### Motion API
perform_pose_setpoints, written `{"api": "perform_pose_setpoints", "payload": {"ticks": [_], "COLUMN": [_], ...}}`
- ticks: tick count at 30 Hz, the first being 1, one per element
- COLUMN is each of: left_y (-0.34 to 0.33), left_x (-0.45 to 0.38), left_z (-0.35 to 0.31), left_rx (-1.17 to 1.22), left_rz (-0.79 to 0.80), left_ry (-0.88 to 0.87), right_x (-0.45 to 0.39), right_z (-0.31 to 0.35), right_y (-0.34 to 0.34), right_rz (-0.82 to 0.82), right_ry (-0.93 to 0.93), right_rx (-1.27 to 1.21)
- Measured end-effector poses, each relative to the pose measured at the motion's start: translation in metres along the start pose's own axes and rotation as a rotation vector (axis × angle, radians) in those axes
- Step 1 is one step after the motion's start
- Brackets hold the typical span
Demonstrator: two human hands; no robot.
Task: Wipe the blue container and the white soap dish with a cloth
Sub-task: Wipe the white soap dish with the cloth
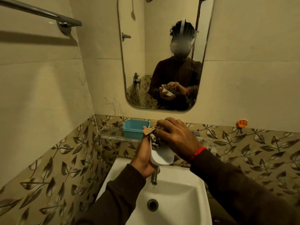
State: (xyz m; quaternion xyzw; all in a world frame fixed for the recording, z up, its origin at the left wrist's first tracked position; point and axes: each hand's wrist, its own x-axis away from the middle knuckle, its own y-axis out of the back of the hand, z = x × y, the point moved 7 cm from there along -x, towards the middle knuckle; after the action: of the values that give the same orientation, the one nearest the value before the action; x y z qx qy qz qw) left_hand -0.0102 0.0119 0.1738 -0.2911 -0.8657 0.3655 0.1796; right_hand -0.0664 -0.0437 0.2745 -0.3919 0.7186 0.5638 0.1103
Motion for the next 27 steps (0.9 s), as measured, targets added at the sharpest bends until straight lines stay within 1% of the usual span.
{"api": "perform_pose_setpoints", "payload": {"ticks": [4, 7, 9, 10, 11, 12, 14, 15, 16, 17, 19, 22, 24, 27], "left_y": [0.007, 0.015, 0.021, 0.022, 0.021, 0.020, 0.021, 0.024, 0.027, 0.030, 0.027, 0.012, 0.007, 0.008], "left_x": [-0.001, -0.003, -0.005, -0.006, -0.008, -0.007, -0.008, -0.009, -0.009, -0.008, -0.004, 0.002, 0.004, 0.007], "left_z": [0.000, -0.004, -0.013, -0.015, -0.015, -0.014, -0.017, -0.020, -0.024, -0.027, -0.029, -0.020, -0.010, 0.005], "left_rx": [-0.108, -0.135, -0.096, -0.065, -0.027, 0.004, 0.057, 0.098, 0.164, 0.243, 0.343, 0.303, 0.232, 0.149], "left_rz": [-0.132, -0.204, -0.252, -0.261, -0.261, -0.260, -0.261, -0.262, -0.262, -0.254, -0.218, -0.172, -0.150, -0.086], "left_ry": [-0.061, -0.082, -0.078, -0.052, -0.004, 0.051, 0.098, 0.088, 0.068, 0.052, 0.056, 0.118, 0.163, 0.243], "right_x": [0.003, 0.008, 0.012, 0.014, 0.015, 0.016, 0.028, 0.034, 0.039, 0.043, 0.049, 0.049, 0.041, 0.031], "right_z": [0.005, 0.016, 0.023, 0.020, 0.012, -0.002, -0.030, -0.040, -0.047, -0.052, -0.052, -0.038, -0.027, -0.025], "right_y": [-0.002, -0.003, -0.003, -0.001, 0.001, 0.004, 0.003, 0.003, 0.003, 0.001, -0.008, -0.021, -0.018, -0.006], "right_rz": [0.016, 0.098, 0.179, 0.178, 0.160, 0.100, -0.114, -0.225, -0.306, -0.352, -0.379, -0.365, -0.404, -0.463], "right_ry": [-0.144, -0.121, -0.085, -0.118, -0.214, -0.372, -0.734, -0.847, -0.906, -0.946, -1.018, -1.065, -0.991, -0.811], "right_rx": [0.030, -0.020, -0.165, -0.278, -0.429, -0.643, -1.109, -1.256, -1.342, -1.398, -1.483, -1.498, -1.409, -1.219]}}
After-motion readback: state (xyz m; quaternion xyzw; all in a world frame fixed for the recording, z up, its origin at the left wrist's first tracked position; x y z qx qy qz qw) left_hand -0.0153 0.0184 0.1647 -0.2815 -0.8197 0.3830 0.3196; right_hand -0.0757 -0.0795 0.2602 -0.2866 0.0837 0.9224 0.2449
